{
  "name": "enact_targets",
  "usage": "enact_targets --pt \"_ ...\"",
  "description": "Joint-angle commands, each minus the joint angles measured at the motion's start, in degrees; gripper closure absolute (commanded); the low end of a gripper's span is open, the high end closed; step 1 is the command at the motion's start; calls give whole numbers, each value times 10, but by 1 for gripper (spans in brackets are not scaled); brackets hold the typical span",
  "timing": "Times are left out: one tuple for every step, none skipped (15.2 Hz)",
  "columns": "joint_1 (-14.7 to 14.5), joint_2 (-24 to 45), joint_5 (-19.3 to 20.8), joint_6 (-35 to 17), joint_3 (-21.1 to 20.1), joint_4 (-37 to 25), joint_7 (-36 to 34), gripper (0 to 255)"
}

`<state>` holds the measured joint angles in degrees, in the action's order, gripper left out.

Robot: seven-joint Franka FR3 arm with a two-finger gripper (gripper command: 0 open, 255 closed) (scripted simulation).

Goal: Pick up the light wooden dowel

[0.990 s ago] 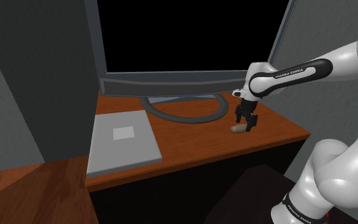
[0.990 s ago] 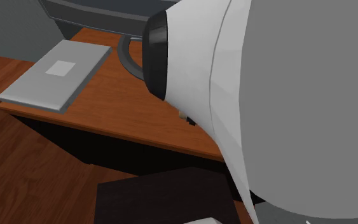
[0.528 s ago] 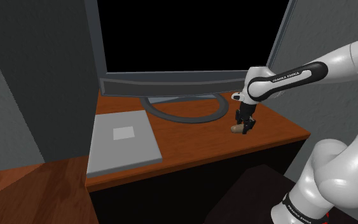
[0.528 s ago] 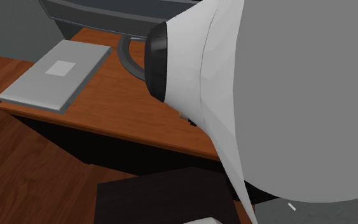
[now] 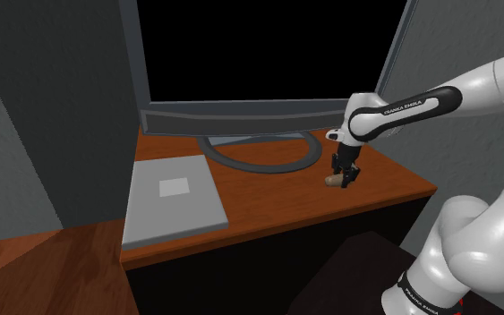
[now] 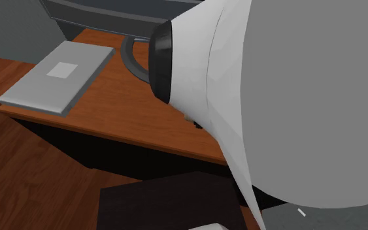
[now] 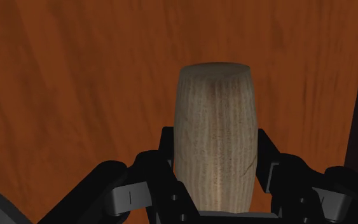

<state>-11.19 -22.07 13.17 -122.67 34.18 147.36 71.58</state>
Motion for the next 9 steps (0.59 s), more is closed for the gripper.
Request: enact_targets --pt "1 -8 1 14 -4 -6 -2 255" --pt "2 -13 2 23 -6 -10 -3 255" --pt "3 -18 2 32 -9 -15 -4 255" --pt "3 -23 2 41 -11 -19 -6 255" --pt "4 -27 3 50 -13 -24 -7 255" --pt "4 -31 3 59 -16 -29 -7 255" --pt "5 -35 3 68 -18 -34 -8 255" --pt "5 -39 3 76 -20 -39 -9 255" --pt "5 -43 2 85 -22 -44 -10 255"
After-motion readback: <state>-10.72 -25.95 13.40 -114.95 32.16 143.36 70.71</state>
